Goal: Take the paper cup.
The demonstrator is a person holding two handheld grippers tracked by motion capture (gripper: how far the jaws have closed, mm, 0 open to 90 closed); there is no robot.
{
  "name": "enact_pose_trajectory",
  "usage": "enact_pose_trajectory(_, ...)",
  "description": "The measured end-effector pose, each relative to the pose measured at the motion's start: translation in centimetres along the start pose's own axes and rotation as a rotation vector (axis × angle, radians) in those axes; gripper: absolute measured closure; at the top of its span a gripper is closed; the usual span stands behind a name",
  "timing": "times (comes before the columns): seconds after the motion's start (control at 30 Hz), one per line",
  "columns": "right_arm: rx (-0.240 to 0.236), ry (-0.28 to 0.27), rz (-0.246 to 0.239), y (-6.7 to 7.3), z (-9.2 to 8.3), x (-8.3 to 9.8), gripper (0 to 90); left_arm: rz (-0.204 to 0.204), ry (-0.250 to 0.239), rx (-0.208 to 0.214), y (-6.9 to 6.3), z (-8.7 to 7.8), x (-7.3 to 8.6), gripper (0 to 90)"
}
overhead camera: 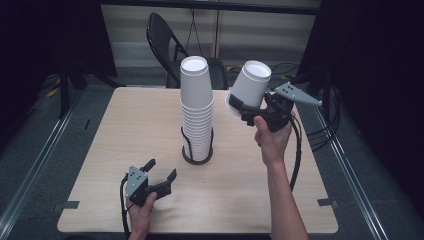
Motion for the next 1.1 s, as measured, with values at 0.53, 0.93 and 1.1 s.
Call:
enact_pose_trajectory(0.53,-0.041,0.065,0.075,1.2,-0.6,6.5,14.4,0.0,0.031,0.09,-2.0,0.4,-0.8,16.1)
enact_pose_trajectory(0.93,-0.057,0.093,0.142,1.8,-0.7,9.9,14.4,0.003,0.029,0.145,-2.8,0.7,-1.0,18.0)
enact_pose_trajectory(1.1,-0.067,0.106,0.163,2.3,-0.7,11.2,14.4,0.001,0.032,0.158,-3.2,0.9,-1.1,17.6)
Point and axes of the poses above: each handheld gripper's, and its own axes: z roughly forward along the jaws, x roughly out of its underside, y roughly to its left, the point moved 5 cm from there along z, roughly forward along the jaws, and after that the axes turned 2 degrees about y, right-handed, at the moved point
